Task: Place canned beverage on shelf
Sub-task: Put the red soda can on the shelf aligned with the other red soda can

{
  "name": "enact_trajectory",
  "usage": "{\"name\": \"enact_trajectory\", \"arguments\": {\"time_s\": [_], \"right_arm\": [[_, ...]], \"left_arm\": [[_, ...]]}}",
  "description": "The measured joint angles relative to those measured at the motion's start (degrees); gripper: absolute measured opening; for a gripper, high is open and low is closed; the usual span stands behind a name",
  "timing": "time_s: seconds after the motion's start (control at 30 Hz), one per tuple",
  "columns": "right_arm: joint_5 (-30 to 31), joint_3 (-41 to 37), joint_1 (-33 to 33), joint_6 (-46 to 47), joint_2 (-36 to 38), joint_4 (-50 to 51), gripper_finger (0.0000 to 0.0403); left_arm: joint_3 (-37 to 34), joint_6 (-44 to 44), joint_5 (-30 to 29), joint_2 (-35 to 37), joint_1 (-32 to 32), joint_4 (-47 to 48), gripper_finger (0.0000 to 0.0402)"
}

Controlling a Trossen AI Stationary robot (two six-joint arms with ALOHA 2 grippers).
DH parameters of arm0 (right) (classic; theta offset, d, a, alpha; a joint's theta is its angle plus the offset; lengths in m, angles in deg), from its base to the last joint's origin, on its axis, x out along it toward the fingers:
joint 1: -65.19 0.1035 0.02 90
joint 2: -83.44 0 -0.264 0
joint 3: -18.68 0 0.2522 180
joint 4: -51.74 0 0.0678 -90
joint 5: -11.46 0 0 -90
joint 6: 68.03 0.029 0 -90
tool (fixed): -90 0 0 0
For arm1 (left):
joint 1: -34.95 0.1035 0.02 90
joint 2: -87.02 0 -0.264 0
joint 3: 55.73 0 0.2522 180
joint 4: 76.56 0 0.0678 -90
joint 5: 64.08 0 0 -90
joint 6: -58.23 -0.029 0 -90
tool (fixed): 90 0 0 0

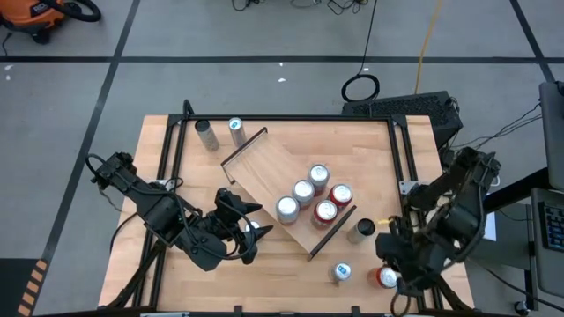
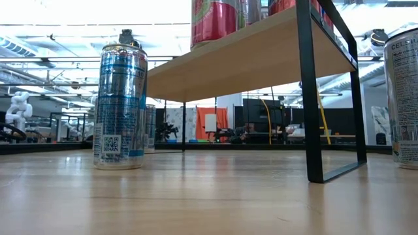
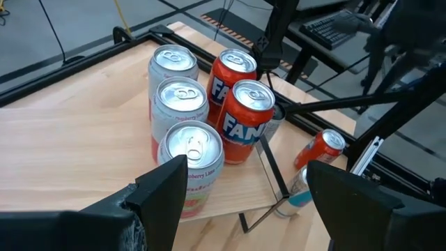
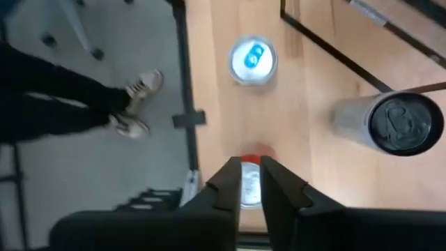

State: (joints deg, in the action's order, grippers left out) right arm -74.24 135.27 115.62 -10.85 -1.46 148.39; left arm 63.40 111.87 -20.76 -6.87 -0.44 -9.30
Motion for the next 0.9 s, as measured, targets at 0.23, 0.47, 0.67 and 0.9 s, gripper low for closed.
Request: {"name": "enact_trajectory", "arguments": {"time_s": [0.23,0.47,0.67,0.9], "right_arm": [[-1.64,-9.69,5.15,-2.33,-0.04,-7.59,0.0129],[-0.69,-17.26,10.05,5.09,-0.07,-15.87,0.0242],[4.79,-20.33,13.38,12.41,-0.07,-15.87,0.0333],[4.47,-25.97,13.83,16.34,-0.07,-17.15,0.0390]], "left_arm": [[0.00,0.09,-0.01,0.00,0.02,-0.69,0.0293],[0.00,0.23,0.51,0.00,0.02,-0.66,0.0293],[0.00,1.65,2.09,-0.16,0.02,-1.21,0.0293],[0.02,1.63,2.08,-0.28,0.02,-2.09,0.0293]]}}
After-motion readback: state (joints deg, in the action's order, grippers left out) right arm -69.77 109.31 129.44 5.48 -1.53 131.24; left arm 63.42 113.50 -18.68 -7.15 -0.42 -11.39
